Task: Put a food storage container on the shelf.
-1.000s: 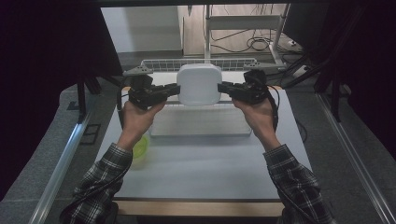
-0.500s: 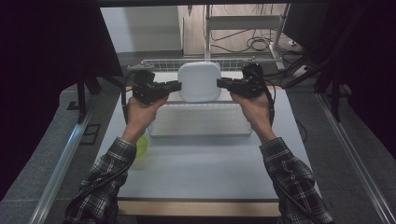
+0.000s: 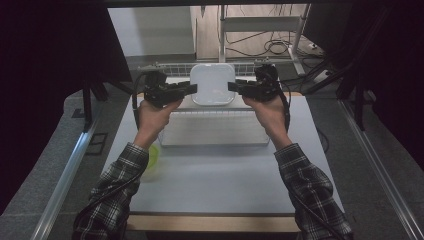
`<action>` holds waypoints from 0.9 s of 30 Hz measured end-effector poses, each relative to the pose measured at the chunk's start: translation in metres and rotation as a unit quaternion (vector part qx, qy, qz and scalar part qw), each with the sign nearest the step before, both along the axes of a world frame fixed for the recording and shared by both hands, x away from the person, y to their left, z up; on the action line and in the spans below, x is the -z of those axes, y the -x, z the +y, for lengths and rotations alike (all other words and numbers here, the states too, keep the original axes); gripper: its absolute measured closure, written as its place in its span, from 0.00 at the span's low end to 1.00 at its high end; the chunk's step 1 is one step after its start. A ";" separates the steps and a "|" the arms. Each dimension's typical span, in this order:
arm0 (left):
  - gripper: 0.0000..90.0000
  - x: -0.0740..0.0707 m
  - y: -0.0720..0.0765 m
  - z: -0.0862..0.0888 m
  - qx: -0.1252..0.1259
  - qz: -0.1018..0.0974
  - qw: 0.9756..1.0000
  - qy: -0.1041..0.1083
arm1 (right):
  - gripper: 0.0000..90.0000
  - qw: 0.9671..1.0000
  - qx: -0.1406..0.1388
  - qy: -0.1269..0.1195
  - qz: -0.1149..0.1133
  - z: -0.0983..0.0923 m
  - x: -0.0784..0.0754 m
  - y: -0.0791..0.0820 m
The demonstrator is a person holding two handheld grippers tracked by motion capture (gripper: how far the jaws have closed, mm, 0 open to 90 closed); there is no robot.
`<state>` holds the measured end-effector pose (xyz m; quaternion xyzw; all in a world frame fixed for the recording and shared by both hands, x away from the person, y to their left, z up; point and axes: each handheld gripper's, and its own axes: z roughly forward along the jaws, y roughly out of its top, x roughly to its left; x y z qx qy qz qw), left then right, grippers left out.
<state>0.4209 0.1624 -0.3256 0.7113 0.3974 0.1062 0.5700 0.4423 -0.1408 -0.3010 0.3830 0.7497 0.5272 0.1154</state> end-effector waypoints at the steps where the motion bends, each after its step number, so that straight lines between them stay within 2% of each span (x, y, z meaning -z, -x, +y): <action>1: 0.67 0.000 -0.001 -0.001 -0.002 0.002 1.000 0.000 | 0.70 1.000 0.001 0.001 0.000 0.001 0.000 -0.001; 4: 0.65 0.000 -0.005 -0.002 -0.007 0.002 1.000 -0.003 | 0.69 1.000 0.006 0.007 -0.001 0.003 0.000 -0.006; 8: 0.65 0.002 -0.010 -0.005 -0.015 0.005 1.000 -0.022 | 0.69 1.000 0.009 0.014 0.002 0.005 0.002 -0.008; 13: 0.64 0.004 -0.014 -0.004 -0.016 0.009 1.000 -0.011 | 0.66 1.000 0.010 0.005 0.014 0.003 0.004 -0.014; 15: 0.62 0.003 -0.015 -0.004 -0.022 0.010 1.000 -0.019 | 0.65 1.000 0.014 0.006 0.015 0.004 0.004 -0.015; 16: 0.60 0.003 -0.017 -0.005 -0.026 0.008 0.999 -0.029 | 0.65 1.000 0.023 0.015 0.009 0.005 0.004 -0.016; 22: 0.57 0.002 -0.023 -0.004 -0.027 0.012 0.999 -0.023 | 0.64 0.999 0.036 0.022 0.004 0.009 0.003 -0.018; 27: 0.56 0.000 -0.025 -0.006 -0.033 0.010 0.999 -0.028 | 0.64 0.999 0.048 0.023 0.001 0.010 0.003 -0.022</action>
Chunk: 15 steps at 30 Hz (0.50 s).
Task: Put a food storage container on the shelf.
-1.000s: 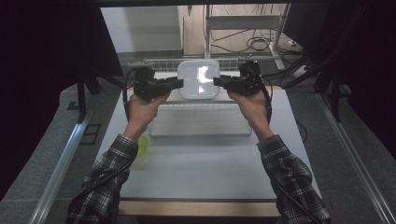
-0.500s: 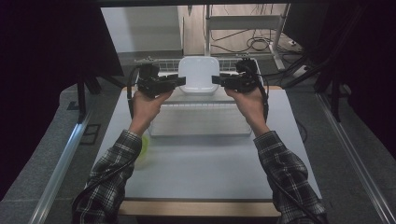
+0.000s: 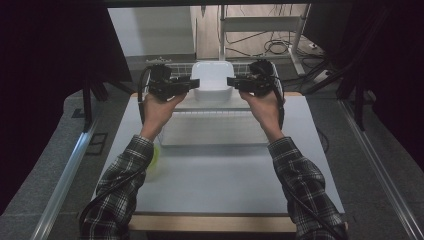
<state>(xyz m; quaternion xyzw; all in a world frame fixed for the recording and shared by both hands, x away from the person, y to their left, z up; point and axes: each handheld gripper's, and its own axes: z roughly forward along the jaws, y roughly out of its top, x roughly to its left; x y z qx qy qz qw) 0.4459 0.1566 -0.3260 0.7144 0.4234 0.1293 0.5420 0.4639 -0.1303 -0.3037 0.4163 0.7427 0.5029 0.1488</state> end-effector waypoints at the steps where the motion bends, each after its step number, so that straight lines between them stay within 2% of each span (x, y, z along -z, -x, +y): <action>1: 0.55 0.000 -0.001 0.000 -0.002 -0.001 1.000 -0.003 | 0.64 1.000 0.003 0.000 -0.001 0.000 0.000 -0.001; 6: 0.52 0.000 -0.007 -0.001 -0.015 -0.004 1.000 -0.004 | 0.62 1.000 0.012 -0.004 -0.006 0.002 0.001 -0.006; 10: 0.49 0.002 -0.011 0.000 -0.020 -0.001 1.000 0.008 | 0.56 1.000 0.013 -0.002 -0.013 0.000 0.003 -0.010; 12: 0.45 0.002 -0.011 0.000 -0.023 -0.003 1.000 0.007 | 0.52 1.000 0.010 -0.002 -0.018 -0.001 0.003 -0.010; 13: 0.45 0.002 -0.010 -0.001 -0.026 -0.007 1.000 -0.001 | 0.50 1.000 0.008 -0.003 -0.020 -0.002 0.003 -0.010; 14: 0.43 0.002 -0.010 -0.001 -0.026 -0.010 1.000 -0.003 | 0.47 1.000 0.004 -0.004 -0.022 -0.003 0.003 -0.009; 15: 0.37 0.002 -0.009 -0.001 -0.020 -0.011 1.000 0.007 | 0.44 1.000 -0.006 -0.011 -0.023 -0.005 0.003 -0.006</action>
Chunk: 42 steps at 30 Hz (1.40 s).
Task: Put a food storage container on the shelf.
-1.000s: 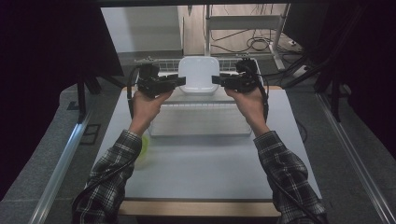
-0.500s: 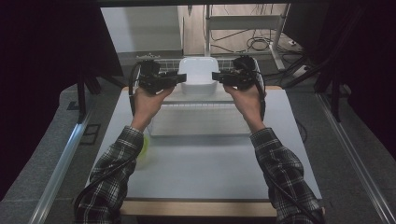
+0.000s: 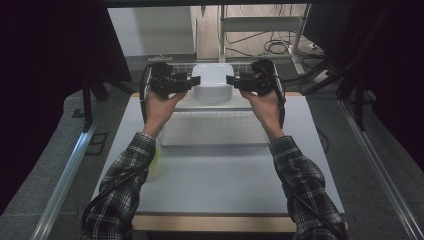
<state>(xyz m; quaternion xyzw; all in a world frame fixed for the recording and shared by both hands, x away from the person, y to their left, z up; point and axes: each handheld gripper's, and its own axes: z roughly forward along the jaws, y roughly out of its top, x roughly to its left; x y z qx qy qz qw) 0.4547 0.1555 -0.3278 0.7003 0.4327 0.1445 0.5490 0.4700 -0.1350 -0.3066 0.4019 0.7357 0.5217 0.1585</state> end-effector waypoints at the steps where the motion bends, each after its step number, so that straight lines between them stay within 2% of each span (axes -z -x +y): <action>1: 0.34 0.000 0.000 0.000 0.000 0.000 1.000 0.000 | 0.44 1.000 0.000 0.000 0.000 0.000 0.000 0.000; 3: 0.31 0.000 0.002 0.000 0.009 -0.002 1.000 0.006 | 0.41 1.000 -0.008 -0.004 -0.004 -0.001 -0.001 0.003; 6: 0.26 -0.003 0.010 0.001 0.017 -0.013 1.000 -0.013 | 0.36 1.000 -0.024 -0.001 -0.006 -0.004 0.001 0.010; 8: 0.25 -0.003 0.013 0.002 0.020 -0.015 1.000 -0.013 | 0.36 1.000 -0.026 0.000 -0.007 -0.005 0.003 0.012; 14: 0.14 0.000 0.032 0.006 0.040 -0.034 0.998 -0.020 | 0.29 0.999 -0.045 -0.004 -0.007 -0.013 0.011 0.022; 19: 0.09 0.005 0.042 0.009 0.050 -0.040 0.998 -0.024 | 0.26 0.998 -0.054 -0.002 -0.014 -0.017 0.012 0.030; 23: 0.08 0.009 0.053 0.008 0.059 -0.049 0.996 -0.034 | 0.22 0.998 -0.065 0.006 -0.022 -0.017 0.015 0.040; 28: 0.07 0.016 0.067 0.006 0.065 -0.069 0.994 -0.058 | 0.19 0.996 -0.079 0.013 -0.026 -0.017 0.021 0.050; 34: 0.06 0.029 0.082 0.004 0.058 -0.077 0.992 -0.082 | 0.13 0.995 -0.097 0.015 -0.025 -0.014 0.031 0.063; 39: 0.07 0.040 0.093 0.005 0.059 -0.078 0.992 -0.076 | 0.11 0.994 -0.104 0.025 -0.026 -0.014 0.038 0.071; 42: 0.07 0.046 0.100 0.006 0.063 -0.087 0.991 -0.077 | 0.09 0.993 -0.108 0.033 -0.028 -0.015 0.045 0.076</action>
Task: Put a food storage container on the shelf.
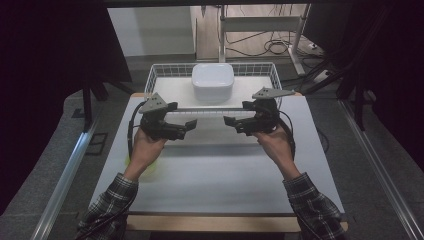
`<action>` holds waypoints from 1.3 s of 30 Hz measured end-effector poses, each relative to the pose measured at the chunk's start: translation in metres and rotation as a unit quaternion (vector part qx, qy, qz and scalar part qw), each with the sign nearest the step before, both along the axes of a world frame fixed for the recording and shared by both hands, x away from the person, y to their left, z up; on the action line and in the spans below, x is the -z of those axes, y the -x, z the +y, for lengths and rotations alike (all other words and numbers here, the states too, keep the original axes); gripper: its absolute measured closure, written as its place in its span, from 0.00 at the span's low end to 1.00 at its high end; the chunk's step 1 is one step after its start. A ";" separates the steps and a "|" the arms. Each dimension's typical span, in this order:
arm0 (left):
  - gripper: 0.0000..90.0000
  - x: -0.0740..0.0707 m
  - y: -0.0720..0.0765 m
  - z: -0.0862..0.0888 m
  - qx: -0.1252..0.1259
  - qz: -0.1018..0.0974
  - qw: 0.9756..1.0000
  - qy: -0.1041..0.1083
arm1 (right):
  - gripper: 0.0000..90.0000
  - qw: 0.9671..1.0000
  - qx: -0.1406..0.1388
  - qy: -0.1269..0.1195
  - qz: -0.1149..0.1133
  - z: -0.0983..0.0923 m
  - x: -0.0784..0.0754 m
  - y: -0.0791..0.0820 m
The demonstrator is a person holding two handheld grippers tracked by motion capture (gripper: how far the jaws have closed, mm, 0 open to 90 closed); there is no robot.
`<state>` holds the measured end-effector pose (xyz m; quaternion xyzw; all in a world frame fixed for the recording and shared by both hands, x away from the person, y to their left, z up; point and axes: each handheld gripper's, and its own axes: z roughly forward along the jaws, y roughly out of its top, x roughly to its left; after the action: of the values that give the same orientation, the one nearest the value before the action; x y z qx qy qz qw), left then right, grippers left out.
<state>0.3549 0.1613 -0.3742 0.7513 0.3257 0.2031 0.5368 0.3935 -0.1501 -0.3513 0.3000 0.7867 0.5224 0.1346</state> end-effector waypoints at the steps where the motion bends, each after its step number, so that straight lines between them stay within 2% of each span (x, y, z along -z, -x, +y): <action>1: 0.07 0.002 0.002 0.000 0.002 -0.002 1.000 0.000 | 0.09 1.000 0.000 0.000 0.000 -0.001 0.002 0.001; 5: 0.06 0.010 0.009 0.002 0.009 0.006 1.000 0.002 | 0.07 1.000 -0.005 0.002 -0.004 -0.004 0.010 0.009; 12: 0.06 0.026 0.022 0.004 0.012 0.016 1.000 -0.015 | 0.05 1.000 -0.007 0.011 0.001 -0.009 0.024 0.020; 15: 0.06 0.032 0.028 0.005 0.011 0.019 1.000 -0.020 | 0.04 1.000 -0.011 0.006 0.003 -0.012 0.030 0.025; 19: 0.06 0.040 0.035 0.007 0.010 0.022 1.000 -0.019 | 0.04 1.000 -0.013 0.014 0.002 -0.014 0.037 0.031; 22: 0.07 0.048 0.040 0.008 0.012 0.024 1.000 -0.011 | 0.03 1.000 -0.011 0.020 -0.003 -0.014 0.043 0.037; 26: 0.07 0.056 0.045 0.008 0.012 0.025 1.000 -0.014 | 0.02 0.999 -0.004 0.031 -0.009 -0.015 0.050 0.044; 39: 0.07 0.081 0.060 0.009 0.005 0.037 0.999 -0.018 | 0.02 1.000 -0.003 0.024 0.009 -0.025 0.071 0.058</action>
<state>0.2953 0.1699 -0.4556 0.7696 0.3384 0.1784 0.5113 0.3352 -0.1752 -0.4224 0.2988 0.8011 0.5013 0.1330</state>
